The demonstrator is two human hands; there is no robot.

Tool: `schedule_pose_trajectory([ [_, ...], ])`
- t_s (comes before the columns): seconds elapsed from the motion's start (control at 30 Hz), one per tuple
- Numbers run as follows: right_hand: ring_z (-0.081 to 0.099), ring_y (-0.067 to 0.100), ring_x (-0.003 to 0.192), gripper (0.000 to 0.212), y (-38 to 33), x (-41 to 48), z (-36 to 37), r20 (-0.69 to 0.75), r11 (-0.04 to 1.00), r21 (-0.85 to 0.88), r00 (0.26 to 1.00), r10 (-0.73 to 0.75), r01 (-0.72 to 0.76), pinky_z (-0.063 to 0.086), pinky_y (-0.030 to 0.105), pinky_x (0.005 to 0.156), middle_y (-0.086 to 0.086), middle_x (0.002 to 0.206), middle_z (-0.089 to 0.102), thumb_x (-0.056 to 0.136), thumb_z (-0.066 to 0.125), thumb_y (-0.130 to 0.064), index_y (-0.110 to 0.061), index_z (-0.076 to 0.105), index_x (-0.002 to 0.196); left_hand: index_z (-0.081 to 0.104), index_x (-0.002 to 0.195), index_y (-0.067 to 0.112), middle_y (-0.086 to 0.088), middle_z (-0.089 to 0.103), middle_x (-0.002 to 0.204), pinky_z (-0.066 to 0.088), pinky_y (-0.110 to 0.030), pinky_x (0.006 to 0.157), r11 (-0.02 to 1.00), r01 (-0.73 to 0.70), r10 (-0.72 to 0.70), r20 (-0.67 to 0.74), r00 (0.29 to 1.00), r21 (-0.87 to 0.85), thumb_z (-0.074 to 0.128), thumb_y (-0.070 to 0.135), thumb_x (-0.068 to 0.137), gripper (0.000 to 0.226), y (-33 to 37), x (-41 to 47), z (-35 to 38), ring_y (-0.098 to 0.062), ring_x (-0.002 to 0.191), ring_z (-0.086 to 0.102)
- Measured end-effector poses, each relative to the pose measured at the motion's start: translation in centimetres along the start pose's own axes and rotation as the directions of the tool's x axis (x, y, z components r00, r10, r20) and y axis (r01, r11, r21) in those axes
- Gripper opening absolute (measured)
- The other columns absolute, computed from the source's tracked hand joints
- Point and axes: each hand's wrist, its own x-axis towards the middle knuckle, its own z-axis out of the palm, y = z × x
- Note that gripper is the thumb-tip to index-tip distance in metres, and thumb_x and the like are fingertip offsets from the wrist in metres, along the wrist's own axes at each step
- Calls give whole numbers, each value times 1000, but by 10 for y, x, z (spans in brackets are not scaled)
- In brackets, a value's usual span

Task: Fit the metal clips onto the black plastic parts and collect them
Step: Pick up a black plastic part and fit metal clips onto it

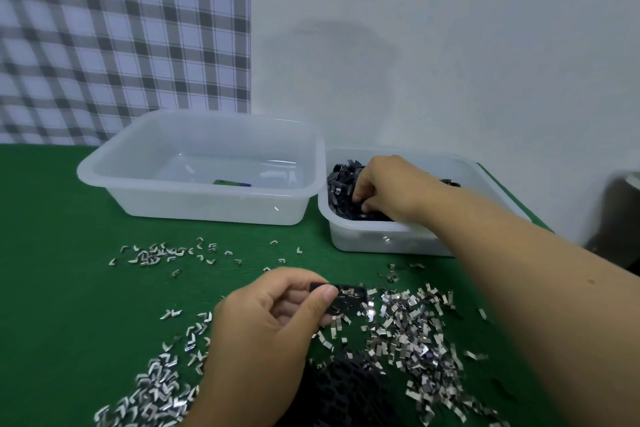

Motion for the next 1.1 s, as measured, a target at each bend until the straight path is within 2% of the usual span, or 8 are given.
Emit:
schedule_pose_trajectory([
  [0.1,60,13,86,18,0,-5,-2,-80,998,-33,995,-50,48,44,23,80,2,99,70,86,61,-6,-15,72,98,72,77,34,3,72,65,58,-24,56,1000,-2,2,-7,1000,-2,68,42,61,18,1,-1,0,-13,57,71],
  [0.17,59,12,88,18,-4,-14,-6,-253,998,18,966,-60,67,42,20,80,-1,99,70,89,58,-10,-17,71,100,71,77,33,3,72,64,56,-20,54,1000,0,0,-17,1000,-5,68,36,66,11,1,-1,0,-12,56,70],
  [0.23,59,2,78,16,-13,-35,-7,-433,981,166,901,-17,98,40,9,73,-11,89,69,88,60,-15,-22,71,99,68,76,30,2,71,63,54,-17,52,1000,-4,4,-23,1000,7,69,24,75,6,1,-1,0,-10,54,69],
  [0.3,59,-3,69,16,-24,-67,-2,-492,903,394,869,50,171,42,3,65,-17,76,68,83,66,-18,-29,71,92,66,72,24,1,71,62,54,-17,51,1000,-6,6,-50,999,5,66,14,81,14,1,0,0,-12,54,69],
  [0.43,62,-1,64,14,-39,-125,23,-294,604,778,949,112,170,48,8,60,-10,76,71,74,69,-21,-31,73,83,65,72,25,2,71,63,55,-19,52,1000,-16,17,-69,997,19,63,12,84,18,2,0,0,-11,54,69],
  [0.6,61,10,58,19,-28,-136,48,-93,304,952,985,149,44,50,16,57,7,67,70,67,71,-12,-20,76,83,65,79,31,3,71,63,53,-18,52,1000,-7,7,-78,997,0,64,15,85,17,-1,1,1,-10,55,69],
  [0.87,55,13,58,30,-25,-132,56,-90,302,952,991,102,55,46,18,57,5,61,65,60,72,-28,-22,76,89,66,79,29,3,71,62,53,-16,51,1000,-18,17,-50,999,-17,65,15,84,16,-1,0,2,-9,55,69],
  [1.1,54,13,57,22,-26,-134,54,-74,307,951,993,91,43,46,20,56,6,60,64,66,71,-20,-19,76,88,67,80,29,2,70,61,53,-17,51,999,-10,9,-31,999,-47,65,13,84,16,0,0,2,-11,55,70],
])
